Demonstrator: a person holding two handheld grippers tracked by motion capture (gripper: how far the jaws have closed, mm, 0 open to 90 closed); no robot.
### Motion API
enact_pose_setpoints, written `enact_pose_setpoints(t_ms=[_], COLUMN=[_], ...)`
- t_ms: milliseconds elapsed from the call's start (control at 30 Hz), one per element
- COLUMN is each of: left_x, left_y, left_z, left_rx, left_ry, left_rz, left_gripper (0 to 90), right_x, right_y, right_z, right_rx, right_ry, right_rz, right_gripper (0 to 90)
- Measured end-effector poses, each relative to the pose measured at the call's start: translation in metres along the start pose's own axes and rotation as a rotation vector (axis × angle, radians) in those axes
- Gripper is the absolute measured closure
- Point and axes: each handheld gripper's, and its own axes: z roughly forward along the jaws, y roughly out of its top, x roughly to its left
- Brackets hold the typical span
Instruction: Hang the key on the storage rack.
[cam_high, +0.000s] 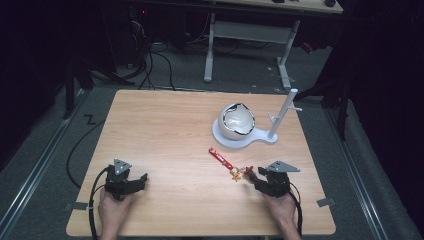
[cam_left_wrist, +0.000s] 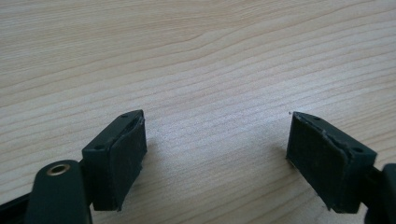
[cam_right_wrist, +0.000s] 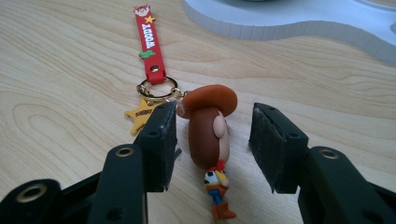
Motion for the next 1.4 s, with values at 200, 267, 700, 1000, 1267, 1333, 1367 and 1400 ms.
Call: enact_pose_setpoints(t_ms=[200, 267, 700, 1000, 1267, 1333, 1367, 1400], left_x=[0.0, 0.0, 0.0, 0.0, 0.0, 0.0, 0.0, 0.0], left_y=[0.0, 0.0, 0.0, 0.0, 0.0, 0.0, 0.0, 0.0], left_z=[0.0, 0.0, 0.0, 0.0, 0.0, 0.0, 0.0, 0.0], left_rx=[0.0, 0.0, 0.0, 0.0, -0.001, 0.0, 0.0, 0.0], left_ry=[0.0, 0.0, 0.0, 0.0, 0.0, 0.0, 0.0, -0.001], left_rz=[0.0, 0.0, 0.0, 0.0, 0.0, 0.0, 0.0, 0.0], left_gripper=[20.4, 20.4, 20.4, 20.4, 20.4, 20.4, 20.4, 20.4], right_x=[0.0, 0.0, 0.0, 0.002, 0.002, 0.002, 0.002, 0.003], right_y=[-0.001, -0.001, -0.005, -0.003, 0.007, 0.01, 0.01, 0.013], right_z=[0.011, 0.013, 0.016, 0.008, -0.005, -0.009, -0.009, -0.012], right_rx=[0.033, 0.041, 0.047, 0.004, -0.036, -0.051, -0.051, -0.061], right_ry=[0.014, 0.024, 0.022, 0.026, 0.027, 0.029, 0.029, 0.027], right_rz=[-0.004, 0.0, -0.016, -0.031, -0.049, -0.052, -0.052, -0.059], right_gripper=[57.0, 59.3, 68.3, 68.5, 68.6, 68.6, 68.6, 68.6])
